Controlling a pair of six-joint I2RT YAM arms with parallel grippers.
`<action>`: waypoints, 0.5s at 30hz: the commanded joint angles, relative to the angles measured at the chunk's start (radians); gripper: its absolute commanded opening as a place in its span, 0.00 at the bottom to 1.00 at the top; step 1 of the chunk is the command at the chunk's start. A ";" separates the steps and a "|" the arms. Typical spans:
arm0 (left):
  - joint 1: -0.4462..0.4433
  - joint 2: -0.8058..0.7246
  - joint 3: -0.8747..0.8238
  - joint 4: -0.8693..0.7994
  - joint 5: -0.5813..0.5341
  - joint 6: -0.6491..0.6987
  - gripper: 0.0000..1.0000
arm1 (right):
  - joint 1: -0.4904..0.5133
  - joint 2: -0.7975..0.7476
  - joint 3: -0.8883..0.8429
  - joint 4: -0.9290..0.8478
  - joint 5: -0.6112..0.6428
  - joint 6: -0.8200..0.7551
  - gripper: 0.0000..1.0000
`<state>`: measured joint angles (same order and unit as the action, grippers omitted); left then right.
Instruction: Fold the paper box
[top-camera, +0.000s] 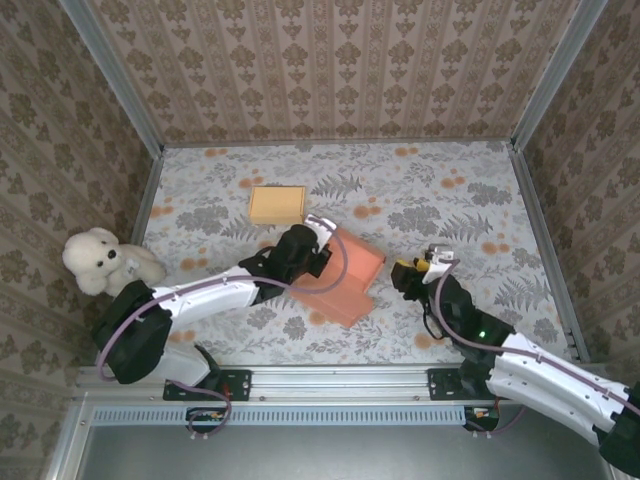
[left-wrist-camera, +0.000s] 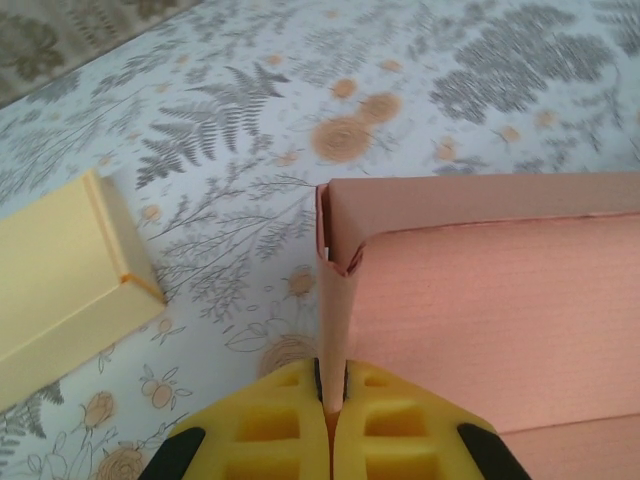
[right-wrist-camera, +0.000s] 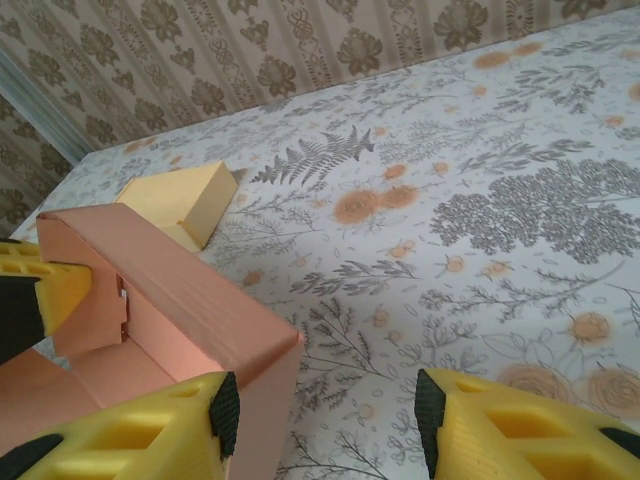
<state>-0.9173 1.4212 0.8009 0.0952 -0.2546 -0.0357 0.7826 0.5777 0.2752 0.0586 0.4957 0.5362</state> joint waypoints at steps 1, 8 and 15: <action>-0.037 0.073 0.097 -0.220 -0.009 0.124 0.00 | -0.002 -0.093 -0.045 -0.009 0.046 0.020 0.53; -0.091 0.274 0.319 -0.544 -0.061 0.199 0.00 | -0.005 -0.294 -0.151 -0.031 0.091 -0.010 0.53; -0.120 0.430 0.424 -0.655 -0.162 0.254 0.00 | -0.010 -0.378 -0.214 -0.016 0.092 -0.047 0.54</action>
<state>-1.0264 1.8137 1.2022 -0.4255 -0.3271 0.1440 0.7765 0.2245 0.0822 0.0406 0.5594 0.5194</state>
